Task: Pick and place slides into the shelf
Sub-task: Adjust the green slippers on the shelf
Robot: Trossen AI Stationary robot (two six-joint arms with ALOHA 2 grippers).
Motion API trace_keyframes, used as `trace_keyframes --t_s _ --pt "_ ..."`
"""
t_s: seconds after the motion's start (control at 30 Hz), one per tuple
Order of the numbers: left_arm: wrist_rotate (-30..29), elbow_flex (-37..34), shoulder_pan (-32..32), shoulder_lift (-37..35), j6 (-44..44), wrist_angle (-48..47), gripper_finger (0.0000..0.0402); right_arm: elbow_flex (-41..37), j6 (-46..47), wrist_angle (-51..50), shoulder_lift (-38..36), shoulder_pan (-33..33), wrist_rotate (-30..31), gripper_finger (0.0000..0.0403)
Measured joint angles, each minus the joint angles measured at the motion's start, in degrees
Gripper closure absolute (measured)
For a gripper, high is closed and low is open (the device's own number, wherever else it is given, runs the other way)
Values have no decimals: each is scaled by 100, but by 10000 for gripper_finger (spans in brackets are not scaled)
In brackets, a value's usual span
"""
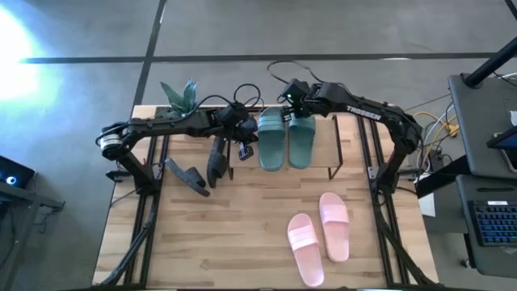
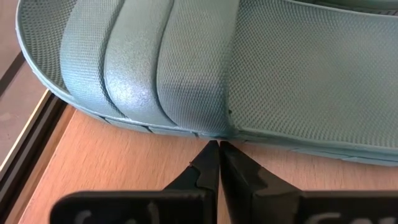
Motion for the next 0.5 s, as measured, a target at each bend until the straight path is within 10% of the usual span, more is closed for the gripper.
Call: trace_keyframes --t_s 0.5 --pt "8 1 0 37 -8 16 402 2 -16 104 -110 89 -336 394"
